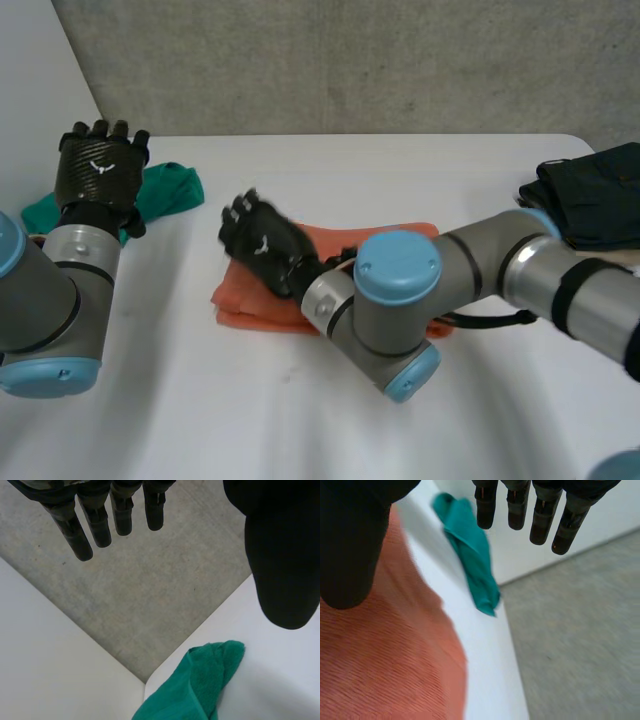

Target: Fold the laundry.

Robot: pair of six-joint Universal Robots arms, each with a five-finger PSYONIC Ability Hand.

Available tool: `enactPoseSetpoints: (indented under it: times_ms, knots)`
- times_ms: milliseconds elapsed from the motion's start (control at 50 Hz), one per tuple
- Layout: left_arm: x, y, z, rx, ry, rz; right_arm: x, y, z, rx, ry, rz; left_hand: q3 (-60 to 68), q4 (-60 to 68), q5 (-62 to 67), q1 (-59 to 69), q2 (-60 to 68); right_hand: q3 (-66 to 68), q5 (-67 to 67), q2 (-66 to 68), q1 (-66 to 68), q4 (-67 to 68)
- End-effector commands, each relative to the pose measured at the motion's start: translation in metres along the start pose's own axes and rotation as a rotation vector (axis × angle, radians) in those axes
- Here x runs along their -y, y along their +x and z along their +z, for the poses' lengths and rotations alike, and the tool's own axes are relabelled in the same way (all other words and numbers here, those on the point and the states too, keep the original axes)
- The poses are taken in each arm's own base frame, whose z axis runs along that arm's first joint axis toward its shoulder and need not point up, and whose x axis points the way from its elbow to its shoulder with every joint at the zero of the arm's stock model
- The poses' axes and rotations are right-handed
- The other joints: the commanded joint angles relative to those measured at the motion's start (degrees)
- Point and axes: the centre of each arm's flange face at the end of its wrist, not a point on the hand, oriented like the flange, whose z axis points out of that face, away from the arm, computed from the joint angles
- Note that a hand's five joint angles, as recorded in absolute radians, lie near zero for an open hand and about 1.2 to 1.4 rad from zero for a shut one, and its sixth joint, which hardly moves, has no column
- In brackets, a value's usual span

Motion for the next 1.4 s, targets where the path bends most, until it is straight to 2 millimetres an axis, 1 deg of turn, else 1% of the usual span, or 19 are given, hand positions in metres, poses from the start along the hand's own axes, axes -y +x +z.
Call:
enactPoseSetpoints:
  times_ms: [20,120,280,460,500,520,600,640,740,900,960,1060,1120,1200,1240,1320,1340,1360,1400]
  knots:
    - [0.016,0.02,-0.005,-0.083,0.066,-0.013,0.021,0.076,-0.034,-0.225,-0.105,0.211,-2.0,-1.6,-2.6,-1.0,-1.5,-2.2,-3.6,-2.5,-1.5,-3.3]
    - [0.028,0.046,-0.018,-0.175,0.102,-0.046,-0.008,0.102,-0.076,-0.266,-0.273,0.408,-2.0,-1.6,-2.6,-1.0,-1.5,-2.2,-3.6,-2.5,-1.5,-3.3]
    - [0.011,0.09,-0.024,-0.295,0.065,-0.053,-0.073,0.092,-0.135,-0.269,-0.603,0.72,-2.0,-1.6,-2.6,-1.0,-1.5,1.4,0.0,1.0,2.1,0.3]
    - [0.008,0.11,-0.024,-0.344,0.042,-0.048,-0.113,0.067,-0.143,-0.277,-0.67,0.748,-2.0,-1.6,-2.6,-1.0,-1.5,25.8,24.4,25.4,26.5,24.7]
    - [0.008,0.11,-0.024,-0.347,0.038,-0.048,-0.117,0.065,-0.143,-0.274,-0.678,0.748,-2.0,-1.6,-2.6,-1.0,-1.5,38.7,37.3,38.3,39.4,37.6]
    - [0.009,0.11,-0.025,-0.346,0.039,-0.049,-0.12,0.065,-0.144,-0.281,-0.684,0.749,-2.0,-1.6,-2.6,-1.0,-1.5,61.7,60.4,61.4,62.5,60.7]
    - [0.009,0.108,-0.028,-0.347,0.036,-0.048,-0.129,0.076,-0.154,-0.317,-0.709,0.735,-2.0,-1.6,-2.6,-1.0,-1.5,67.8,66.4,67.5,68.5,66.7]
    - [0.01,0.106,-0.029,-0.345,0.033,-0.049,-0.127,0.081,-0.159,-0.326,-0.711,0.711,-2.0,-1.6,-2.6,-1.0,-1.5,67.8,66.4,67.5,68.5,66.7]
    - [0.018,0.096,-0.032,-0.329,0.048,-0.056,-0.101,0.136,-0.181,-0.434,-0.657,0.544,-2.0,-1.6,-2.6,-1.0,-1.5,67.8,66.4,67.5,68.5,66.7]
    - [0.023,0.09,-0.037,-0.323,0.054,-0.061,-0.091,0.162,-0.173,-0.397,-0.641,0.244,-2.0,-1.6,-2.6,-1.0,-1.5,67.8,66.4,67.5,68.5,66.7]
    - [0.023,0.09,-0.037,-0.32,0.053,-0.06,-0.071,0.152,-0.153,-0.337,-0.557,0.173,-2.0,-1.6,-2.6,-1.0,-1.5,67.8,66.4,67.5,68.5,66.7]
    - [0.023,0.087,-0.035,-0.31,0.053,-0.061,-0.008,0.084,-0.098,-0.092,-0.258,0.131,-2.0,-1.6,-2.6,-1.0,-1.5,67.8,66.4,67.5,68.5,66.7]
    - [0.024,0.087,-0.035,-0.309,0.057,-0.062,0.005,0.042,-0.091,0.051,-0.186,0.15,-2.0,-1.6,-2.6,-1.0,-1.5,67.8,66.4,67.5,68.5,66.7]
    - [0.025,0.087,-0.035,-0.311,0.06,-0.062,0.001,0.004,-0.095,0.164,-0.204,0.194,-2.0,-1.6,-2.6,-1.0,-1.5,66.5,65.2,66.2,67.3,65.5]
    - [0.028,0.088,-0.034,-0.311,0.07,-0.064,-0.002,0.004,-0.097,0.167,-0.215,0.21,-2.0,-1.6,-2.6,-1.0,-1.5,47.2,45.9,46.9,48.0,46.2]
    - [0.035,0.088,-0.031,-0.301,0.094,-0.072,0.004,0.013,-0.1,0.134,-0.207,0.29,-2.0,-1.5,-2.6,-0.9,-1.5,30.7,29.4,30.4,31.5,29.7]
    - [0.038,0.088,-0.029,-0.297,0.101,-0.074,0.002,0.022,-0.1,0.102,-0.214,0.32,-2.0,-1.5,-2.6,-0.9,-1.5,20.5,19.2,20.2,21.3,19.5]
    - [0.042,0.089,-0.028,-0.293,0.111,-0.078,-0.004,0.049,-0.104,0.024,-0.235,0.391,-2.0,-1.5,-2.6,-0.9,-1.5,-2.2,-3.6,-2.5,-1.5,-3.3]
    - [0.055,0.094,-0.027,-0.294,0.143,-0.097,-0.016,0.078,-0.111,-0.074,-0.261,0.466,-2.0,-1.5,-2.6,-0.9,-1.5,-2.2,-3.6,-2.5,-1.5,-3.3]
